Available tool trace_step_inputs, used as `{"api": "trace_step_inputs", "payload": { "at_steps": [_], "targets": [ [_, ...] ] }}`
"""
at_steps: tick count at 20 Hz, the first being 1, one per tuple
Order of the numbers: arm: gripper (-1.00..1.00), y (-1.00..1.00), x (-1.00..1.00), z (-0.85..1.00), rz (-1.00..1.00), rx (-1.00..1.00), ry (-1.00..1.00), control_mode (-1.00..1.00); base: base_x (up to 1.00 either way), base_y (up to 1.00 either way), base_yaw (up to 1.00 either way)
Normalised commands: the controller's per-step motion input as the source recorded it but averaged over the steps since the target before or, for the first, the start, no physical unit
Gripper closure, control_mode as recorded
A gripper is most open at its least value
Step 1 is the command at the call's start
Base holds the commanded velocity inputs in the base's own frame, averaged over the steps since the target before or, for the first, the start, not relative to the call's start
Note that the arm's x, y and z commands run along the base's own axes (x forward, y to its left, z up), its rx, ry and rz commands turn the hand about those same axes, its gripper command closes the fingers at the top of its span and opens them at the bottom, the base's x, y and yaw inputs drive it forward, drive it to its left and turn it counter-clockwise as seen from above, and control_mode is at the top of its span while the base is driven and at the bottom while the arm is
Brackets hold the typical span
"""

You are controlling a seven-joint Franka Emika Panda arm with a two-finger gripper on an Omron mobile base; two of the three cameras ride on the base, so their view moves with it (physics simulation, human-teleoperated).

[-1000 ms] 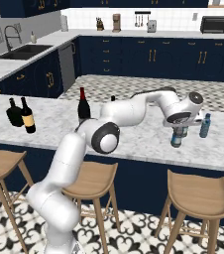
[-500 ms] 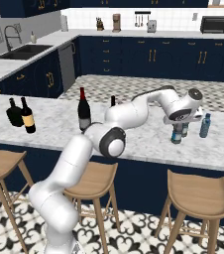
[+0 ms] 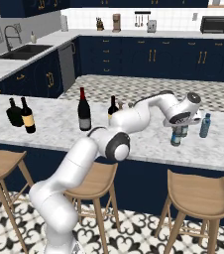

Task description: Move the plastic bottles in the middle to the plastics group, and the glass bottles in the middle to the glass group.

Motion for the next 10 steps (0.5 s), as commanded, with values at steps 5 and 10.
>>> {"api": "trace_step_inputs", "payload": {
  "at_steps": [5, 10],
  "targets": [
    [1.0, 0.0, 0.2, -0.4, 0.0, 0.0, 0.02, -1.0, 0.0, 0.0, 0.0],
    [1.0, 0.0, 0.09, -0.14, 0.0, 0.0, 0.01, -1.0, 0.0, 0.0, 0.0]
  ]
}}
